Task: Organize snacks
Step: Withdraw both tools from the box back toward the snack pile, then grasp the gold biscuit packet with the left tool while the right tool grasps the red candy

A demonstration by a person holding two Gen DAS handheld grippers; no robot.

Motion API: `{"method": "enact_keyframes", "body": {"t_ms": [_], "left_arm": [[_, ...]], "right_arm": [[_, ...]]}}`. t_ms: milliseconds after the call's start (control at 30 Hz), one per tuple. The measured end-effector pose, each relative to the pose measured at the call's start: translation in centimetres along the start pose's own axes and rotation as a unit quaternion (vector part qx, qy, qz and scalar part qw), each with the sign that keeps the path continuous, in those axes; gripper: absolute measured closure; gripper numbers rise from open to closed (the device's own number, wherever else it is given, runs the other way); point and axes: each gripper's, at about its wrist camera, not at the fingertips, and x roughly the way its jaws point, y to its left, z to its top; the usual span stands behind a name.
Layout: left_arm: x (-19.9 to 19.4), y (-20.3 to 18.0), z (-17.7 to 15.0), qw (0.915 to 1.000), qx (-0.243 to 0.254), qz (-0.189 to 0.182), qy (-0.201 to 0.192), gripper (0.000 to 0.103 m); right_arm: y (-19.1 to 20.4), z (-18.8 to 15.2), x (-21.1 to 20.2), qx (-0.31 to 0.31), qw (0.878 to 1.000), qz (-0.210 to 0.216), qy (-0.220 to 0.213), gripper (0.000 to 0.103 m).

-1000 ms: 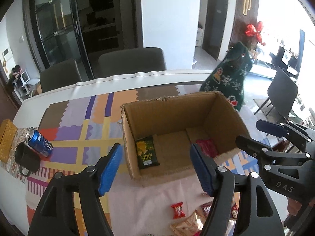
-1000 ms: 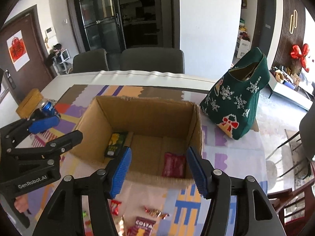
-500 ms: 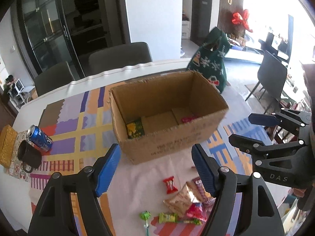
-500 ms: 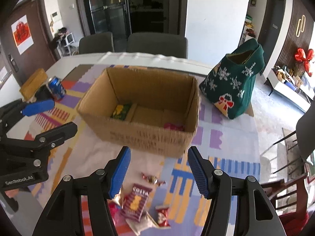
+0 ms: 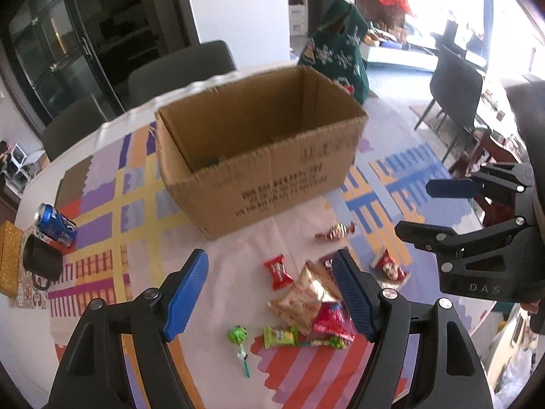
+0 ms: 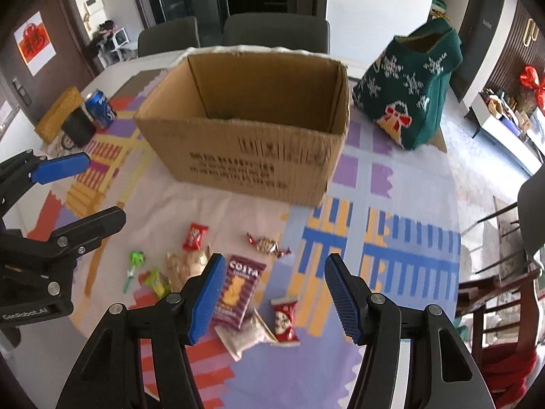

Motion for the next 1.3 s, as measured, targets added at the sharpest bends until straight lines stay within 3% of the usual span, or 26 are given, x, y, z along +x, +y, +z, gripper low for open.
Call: {"method": "enact_keyframes", "body": {"t_ms": [667,1300], "left_arm": [[6.5,-2.0,-4.1,0.9921,0.04,-0.031,0.115,0.028],[11.7,-2.2,-4.5,0.9842,0.055,-0.037,0.164,0.028]], "right_arm": [[-0.6,-3.8,4.6,0.023,0.997,0.006,0.075,0.042],[-1.8,-5.4,9.1,0.044,0.992,-0.01,0.12,0.042]]}}
